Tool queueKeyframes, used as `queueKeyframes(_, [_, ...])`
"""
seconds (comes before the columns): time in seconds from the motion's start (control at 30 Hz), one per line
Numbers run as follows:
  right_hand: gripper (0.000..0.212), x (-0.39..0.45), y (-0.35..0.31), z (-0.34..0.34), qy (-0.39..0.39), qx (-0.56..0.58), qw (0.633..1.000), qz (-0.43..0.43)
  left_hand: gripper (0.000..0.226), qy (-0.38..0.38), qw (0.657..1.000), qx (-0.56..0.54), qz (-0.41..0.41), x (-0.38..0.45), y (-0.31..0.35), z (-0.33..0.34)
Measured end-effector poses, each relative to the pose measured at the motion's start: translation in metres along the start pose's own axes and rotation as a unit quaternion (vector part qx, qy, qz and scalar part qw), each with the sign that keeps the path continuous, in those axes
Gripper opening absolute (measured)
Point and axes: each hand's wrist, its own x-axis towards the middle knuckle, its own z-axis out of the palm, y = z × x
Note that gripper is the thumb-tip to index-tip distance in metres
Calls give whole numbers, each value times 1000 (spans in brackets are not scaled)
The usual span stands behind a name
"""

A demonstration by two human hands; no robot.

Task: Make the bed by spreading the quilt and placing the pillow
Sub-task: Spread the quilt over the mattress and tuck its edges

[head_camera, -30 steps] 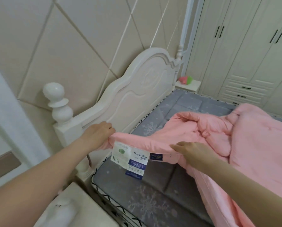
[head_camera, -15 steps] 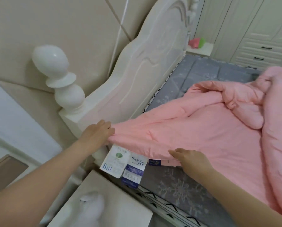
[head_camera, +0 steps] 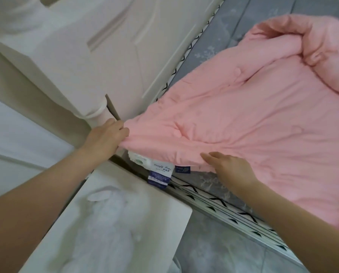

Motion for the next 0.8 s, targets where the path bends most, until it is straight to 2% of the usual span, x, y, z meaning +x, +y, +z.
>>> queueKeyframes(0.13, [64, 6, -4, 30, -2, -3, 1000, 2, 42, -3, 1000, -4, -5, -5, 5, 20])
queueKeyframes(0.23, [64, 7, -12, 57, 53, 13, 998, -12, 40, -11, 1000, 3, -7, -14, 9, 41])
queueKeyframes(0.33, [53, 9, -20, 87, 92, -21, 995, -32, 39, -7, 1000, 13, -10, -22, 13, 65])
queueKeyframes(0.5, [69, 16, -25, 136, 43, -22, 999, -1, 40, -19, 999, 25, -10, -32, 22, 106])
queueKeyframes(0.6, [77, 18, -29, 156, 6, -17, 1000, 7, 48, -59, 998, 2, -25, -39, 28, 130])
queueKeyframes(0.73, [63, 17, -35, 163, -34, -4, 999, -1, 60, -133, 986, -81, -67, -48, 35, 140])
queueKeyframes(0.8, [65, 16, -40, 159, -29, -10, 1000, -5, 68, -146, 979, -121, -78, -50, 38, 138])
